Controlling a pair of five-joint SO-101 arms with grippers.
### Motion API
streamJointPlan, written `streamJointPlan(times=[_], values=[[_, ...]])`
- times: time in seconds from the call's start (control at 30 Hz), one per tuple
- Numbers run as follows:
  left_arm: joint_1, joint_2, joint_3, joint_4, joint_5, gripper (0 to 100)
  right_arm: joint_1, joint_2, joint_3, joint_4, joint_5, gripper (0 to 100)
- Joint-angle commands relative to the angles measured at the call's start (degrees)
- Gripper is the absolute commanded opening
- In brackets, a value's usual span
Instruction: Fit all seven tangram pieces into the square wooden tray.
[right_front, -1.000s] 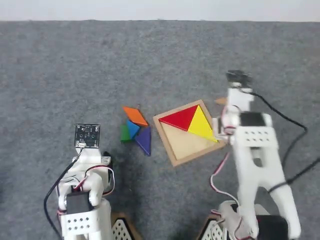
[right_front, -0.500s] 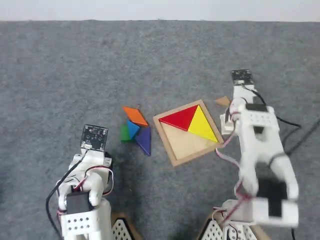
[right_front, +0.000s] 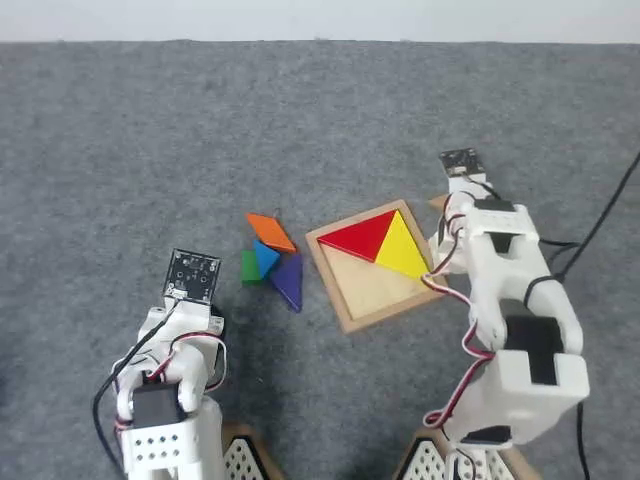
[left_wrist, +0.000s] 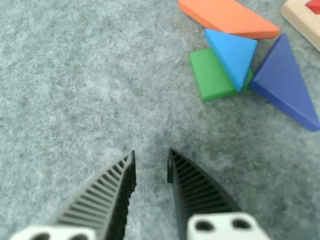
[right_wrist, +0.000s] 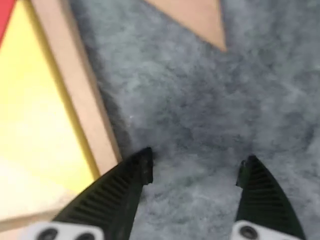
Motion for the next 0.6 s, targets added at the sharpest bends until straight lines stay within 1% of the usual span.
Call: streamJointPlan(times=[0.0, 0.27, 0.33, 0.43, 0.5, 0.57], values=[[-0.53, -1.32, -0.66, -0.09, -0.70, 10, -4.53, -6.37, 6.15, -0.57, 0.79, 27.3], [-0.53, -1.32, -0.66, -0.35, -0.79, 10, -9.98, -22.64, 20.66, -0.22, -1.67, 27.3], [-0.53, -1.32, -0.66, -0.70, -0.88, 10, -9.89, -26.59, 22.86, -0.13, -2.29, 27.3], [-0.62, -1.32, -0.66, -4.04, -1.14, 10, -7.87, -32.31, 23.91, 1.98, -4.04, 27.3], [-0.62, -1.32, -0.66, -6.51, -4.31, 10, -6.64, -36.00, 23.91, 5.05, -4.48, 27.3], [-1.76, -1.32, -0.66, -8.79, -9.76, 10, -5.32, -39.34, 24.79, 7.43, -4.57, 27.3]])
